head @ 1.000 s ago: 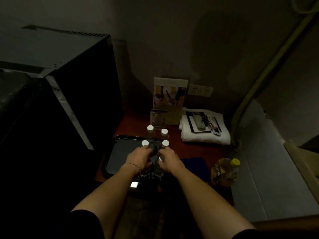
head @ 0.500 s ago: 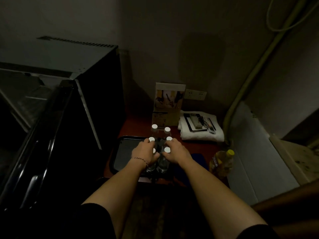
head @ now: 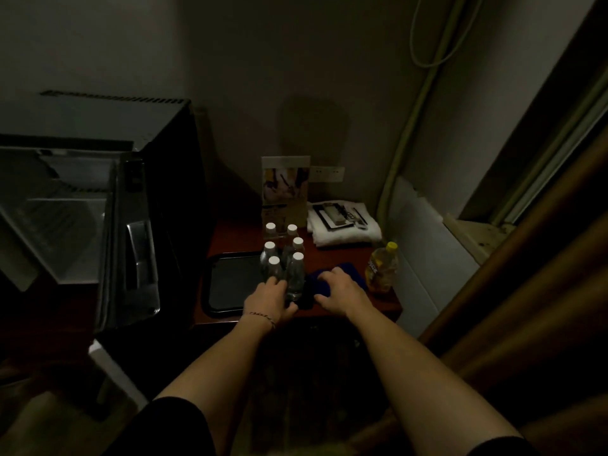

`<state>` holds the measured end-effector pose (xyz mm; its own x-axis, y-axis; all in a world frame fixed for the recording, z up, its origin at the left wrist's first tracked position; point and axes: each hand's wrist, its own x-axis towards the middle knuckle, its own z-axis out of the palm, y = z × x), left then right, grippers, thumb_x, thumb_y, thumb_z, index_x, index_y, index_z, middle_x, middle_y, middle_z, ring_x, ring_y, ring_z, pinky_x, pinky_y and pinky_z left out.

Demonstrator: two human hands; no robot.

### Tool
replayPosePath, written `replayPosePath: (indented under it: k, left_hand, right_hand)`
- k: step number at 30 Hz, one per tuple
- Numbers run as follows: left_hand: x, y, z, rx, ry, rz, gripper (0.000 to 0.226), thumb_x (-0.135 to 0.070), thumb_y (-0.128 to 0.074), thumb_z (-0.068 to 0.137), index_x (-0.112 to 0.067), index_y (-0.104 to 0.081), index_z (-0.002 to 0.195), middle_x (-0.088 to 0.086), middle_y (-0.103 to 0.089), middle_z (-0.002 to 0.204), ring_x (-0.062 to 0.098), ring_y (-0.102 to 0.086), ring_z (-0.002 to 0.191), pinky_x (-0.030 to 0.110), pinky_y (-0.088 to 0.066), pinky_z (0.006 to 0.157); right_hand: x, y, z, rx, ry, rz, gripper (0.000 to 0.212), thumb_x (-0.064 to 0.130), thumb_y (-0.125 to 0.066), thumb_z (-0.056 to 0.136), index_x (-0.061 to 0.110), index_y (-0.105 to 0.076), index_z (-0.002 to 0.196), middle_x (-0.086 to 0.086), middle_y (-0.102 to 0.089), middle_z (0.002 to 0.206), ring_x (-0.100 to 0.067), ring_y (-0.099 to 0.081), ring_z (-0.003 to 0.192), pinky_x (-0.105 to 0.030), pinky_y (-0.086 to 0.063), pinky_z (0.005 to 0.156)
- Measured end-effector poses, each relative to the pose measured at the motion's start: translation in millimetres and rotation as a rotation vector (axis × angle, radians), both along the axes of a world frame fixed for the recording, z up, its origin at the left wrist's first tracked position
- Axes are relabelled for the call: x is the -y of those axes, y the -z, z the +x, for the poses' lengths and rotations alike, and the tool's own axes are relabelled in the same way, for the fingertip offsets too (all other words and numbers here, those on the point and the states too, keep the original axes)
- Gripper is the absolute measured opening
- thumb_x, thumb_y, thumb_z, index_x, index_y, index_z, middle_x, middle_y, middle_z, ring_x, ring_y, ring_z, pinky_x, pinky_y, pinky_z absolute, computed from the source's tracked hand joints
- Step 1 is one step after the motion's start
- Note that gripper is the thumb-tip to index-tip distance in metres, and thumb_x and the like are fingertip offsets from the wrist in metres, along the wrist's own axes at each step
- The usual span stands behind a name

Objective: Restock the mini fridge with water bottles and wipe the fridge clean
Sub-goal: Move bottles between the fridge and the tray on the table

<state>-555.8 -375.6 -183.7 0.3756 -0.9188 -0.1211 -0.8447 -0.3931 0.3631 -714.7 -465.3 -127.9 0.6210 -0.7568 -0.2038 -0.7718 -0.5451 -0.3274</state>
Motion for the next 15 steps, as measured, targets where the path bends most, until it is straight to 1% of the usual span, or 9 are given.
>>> replayPosePath:
  k: [2,6,8,13,15]
  left_hand:
    - [-19,-3,-7,0.001,0.000,-0.013,0.045,-0.052,-0.060,0.087,-0.027,-0.052,0.124,0.000,-0.049,0.127,0.020,-0.051,0.114,0.040,-0.052,0.089]
    - [-61,-7,-25,0.018,-0.017,-0.030,0.046,-0.051,-0.060,0.087,-0.027,-0.053,0.125,-0.001,-0.050,0.125,0.019,-0.052,0.111,0.040,-0.053,0.088]
    - [-90,-7,-37,0.032,-0.019,-0.019,0.045,-0.052,-0.059,0.087,-0.025,-0.054,0.123,-0.001,-0.051,0.123,0.019,-0.053,0.110,0.038,-0.053,0.086]
    - [-160,-3,-59,0.045,-0.016,0.004,0.041,-0.052,-0.060,0.088,-0.022,-0.055,0.116,-0.001,-0.051,0.120,0.018,-0.055,0.106,0.032,-0.051,0.080]
    - [-186,-2,-62,0.052,0.001,0.013,0.042,-0.052,-0.061,0.089,-0.020,-0.056,0.115,0.001,-0.053,0.119,0.016,-0.054,0.097,0.030,-0.049,0.077]
  right_hand:
    - [-20,-1,-11,0.009,0.006,0.001,0.049,0.036,-0.064,0.094,0.024,-0.048,0.139,-0.002,-0.041,0.136,-0.026,-0.049,0.125,-0.045,-0.047,0.100]
    - [-65,2,-29,0.038,0.009,-0.010,0.046,0.036,-0.064,0.093,0.024,-0.049,0.136,-0.001,-0.043,0.128,-0.024,-0.053,0.115,-0.040,-0.049,0.092]
    - [-92,5,-37,0.033,-0.002,-0.019,0.047,0.036,-0.063,0.093,0.024,-0.049,0.136,-0.001,-0.044,0.127,-0.024,-0.053,0.115,-0.040,-0.050,0.093]
    - [-162,9,-54,0.037,-0.012,-0.017,0.050,0.036,-0.064,0.094,0.025,-0.047,0.140,0.000,-0.043,0.135,-0.023,-0.053,0.119,-0.040,-0.051,0.094]
    - [-189,11,-58,0.029,-0.004,-0.014,0.051,0.036,-0.064,0.094,0.026,-0.047,0.141,0.002,-0.042,0.137,-0.022,-0.053,0.120,-0.039,-0.051,0.094]
